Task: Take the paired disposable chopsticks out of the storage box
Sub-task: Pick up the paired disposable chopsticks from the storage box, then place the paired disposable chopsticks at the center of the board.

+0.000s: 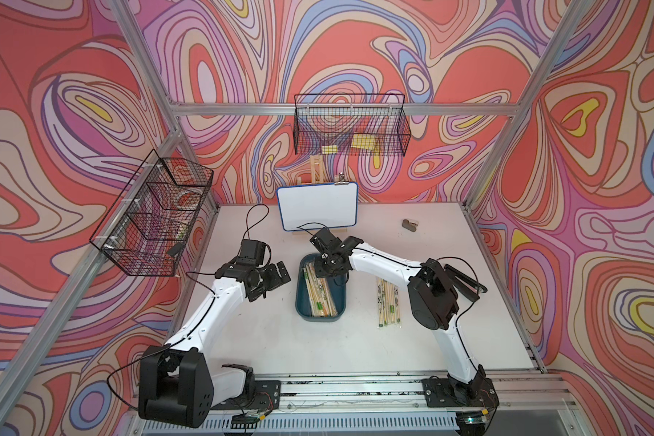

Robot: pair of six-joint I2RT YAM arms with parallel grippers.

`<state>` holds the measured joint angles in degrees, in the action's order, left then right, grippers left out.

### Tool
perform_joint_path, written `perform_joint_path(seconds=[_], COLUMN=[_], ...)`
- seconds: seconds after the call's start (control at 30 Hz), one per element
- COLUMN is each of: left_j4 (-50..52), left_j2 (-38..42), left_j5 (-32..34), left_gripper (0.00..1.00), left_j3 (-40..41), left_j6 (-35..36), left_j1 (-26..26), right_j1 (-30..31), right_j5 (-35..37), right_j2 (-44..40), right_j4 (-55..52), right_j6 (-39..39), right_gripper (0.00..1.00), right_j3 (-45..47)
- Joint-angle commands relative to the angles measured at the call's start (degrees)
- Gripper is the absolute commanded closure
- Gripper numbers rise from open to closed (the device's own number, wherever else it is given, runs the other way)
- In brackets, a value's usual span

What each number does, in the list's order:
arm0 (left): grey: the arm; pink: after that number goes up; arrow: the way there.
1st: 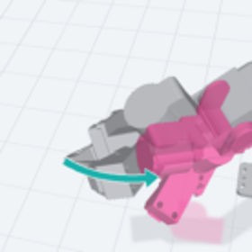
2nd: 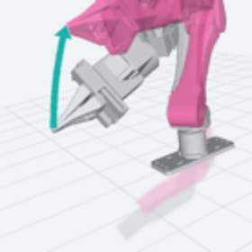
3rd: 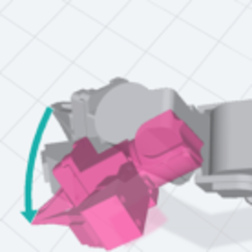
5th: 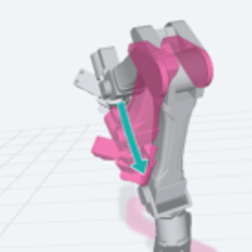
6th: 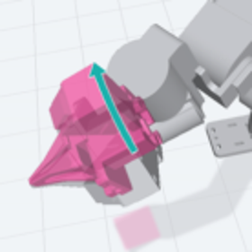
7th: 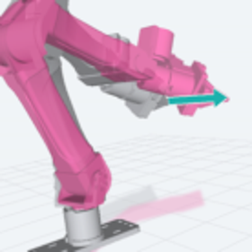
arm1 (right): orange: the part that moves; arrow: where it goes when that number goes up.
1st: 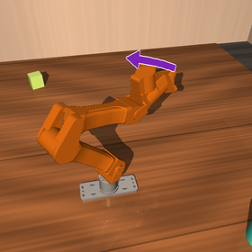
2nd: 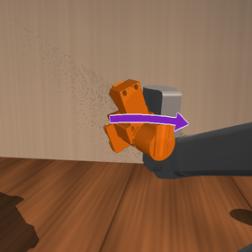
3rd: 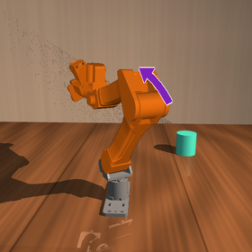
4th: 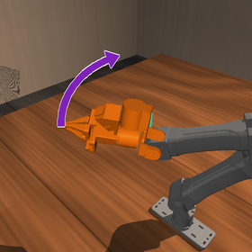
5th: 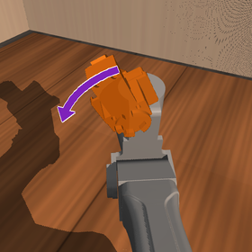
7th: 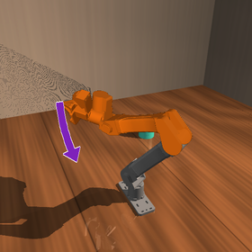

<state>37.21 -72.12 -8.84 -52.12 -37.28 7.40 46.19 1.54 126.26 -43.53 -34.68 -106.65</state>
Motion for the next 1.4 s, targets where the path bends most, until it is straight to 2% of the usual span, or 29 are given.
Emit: perform_joint_path(seconds=[0.0,0.37,0.8,1.1,1.37], left_j4=[0.44,1.33,1.95,1.77,1.90], left_j2=[0.30,1.53,2.75,2.42,2.57], left_j5=[-0.45,-0.78,-2.59,-2.70,-2.30], left_gripper=[0.00,0.00,0.00,0.00,0.00], left_j3=[-0.27,-0.55,-0.36,-0.48,-0.31], left_j6=[0.52,0.84,0.19,-0.67,-0.74], left_j1=[-0.54,-0.54,-0.37,0.77,1.21], right_j1=[-0.04,-1.42,-4.67,-4.71,-4.74], right_j5=[2.30,4.62,11.31,16.92,19.92], right_j2=[-4.03,-11.04,-21.10,-19.11,-15.45], right_j4=[-0.68,-1.12,-2.78,-4.20,-4.97], right_j6=[0.64,0.49,-1.08,-4.10,-4.46], right_gripper=[1.00,1.00,1.00,1.00,1.00], right_j3=[0.89,2.77,17.05,24.61,25.35])
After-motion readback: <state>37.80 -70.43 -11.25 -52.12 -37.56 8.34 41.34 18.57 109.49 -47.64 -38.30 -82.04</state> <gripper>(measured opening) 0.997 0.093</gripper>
